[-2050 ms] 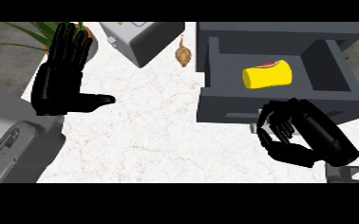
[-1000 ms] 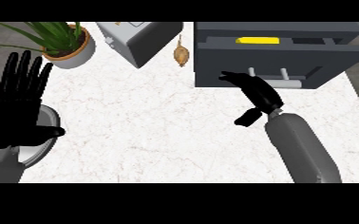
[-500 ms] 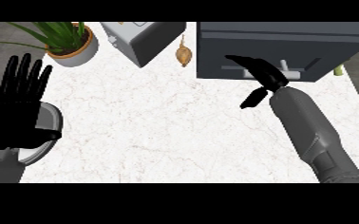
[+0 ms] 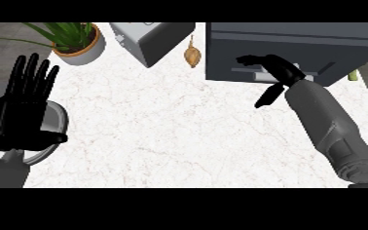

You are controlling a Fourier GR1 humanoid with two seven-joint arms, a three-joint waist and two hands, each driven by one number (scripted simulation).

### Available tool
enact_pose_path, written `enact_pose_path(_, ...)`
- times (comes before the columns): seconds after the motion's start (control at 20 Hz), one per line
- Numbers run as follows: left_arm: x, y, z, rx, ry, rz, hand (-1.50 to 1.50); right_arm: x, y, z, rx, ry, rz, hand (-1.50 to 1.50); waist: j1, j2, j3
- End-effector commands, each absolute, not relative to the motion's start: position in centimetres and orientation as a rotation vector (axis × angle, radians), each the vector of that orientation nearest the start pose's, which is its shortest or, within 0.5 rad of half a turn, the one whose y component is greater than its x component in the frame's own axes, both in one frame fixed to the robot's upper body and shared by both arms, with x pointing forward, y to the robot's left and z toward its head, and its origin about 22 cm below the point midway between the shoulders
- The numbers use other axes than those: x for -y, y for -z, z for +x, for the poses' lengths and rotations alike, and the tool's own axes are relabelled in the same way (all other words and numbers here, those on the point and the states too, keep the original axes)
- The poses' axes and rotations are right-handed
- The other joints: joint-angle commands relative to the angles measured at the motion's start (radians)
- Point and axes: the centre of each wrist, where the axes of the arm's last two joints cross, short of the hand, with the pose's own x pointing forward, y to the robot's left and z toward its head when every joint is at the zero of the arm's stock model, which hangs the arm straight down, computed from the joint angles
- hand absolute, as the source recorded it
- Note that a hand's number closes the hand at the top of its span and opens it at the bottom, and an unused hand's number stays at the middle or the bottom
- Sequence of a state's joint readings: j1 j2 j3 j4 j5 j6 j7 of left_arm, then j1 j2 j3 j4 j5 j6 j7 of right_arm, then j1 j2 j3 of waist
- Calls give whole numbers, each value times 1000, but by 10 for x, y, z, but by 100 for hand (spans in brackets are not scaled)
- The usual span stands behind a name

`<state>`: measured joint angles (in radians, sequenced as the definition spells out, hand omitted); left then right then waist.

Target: Pick up the cup, place it into the drawer and close the drawer

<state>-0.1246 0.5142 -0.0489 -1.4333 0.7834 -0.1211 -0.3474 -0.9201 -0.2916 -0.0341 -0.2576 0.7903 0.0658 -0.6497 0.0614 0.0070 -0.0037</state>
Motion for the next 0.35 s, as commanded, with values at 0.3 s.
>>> enact_pose_path(0.3,-334,-40,275,1893,-129,-309,-150,299,-49,433,1485,-1157,-403,-150,28,32,7)
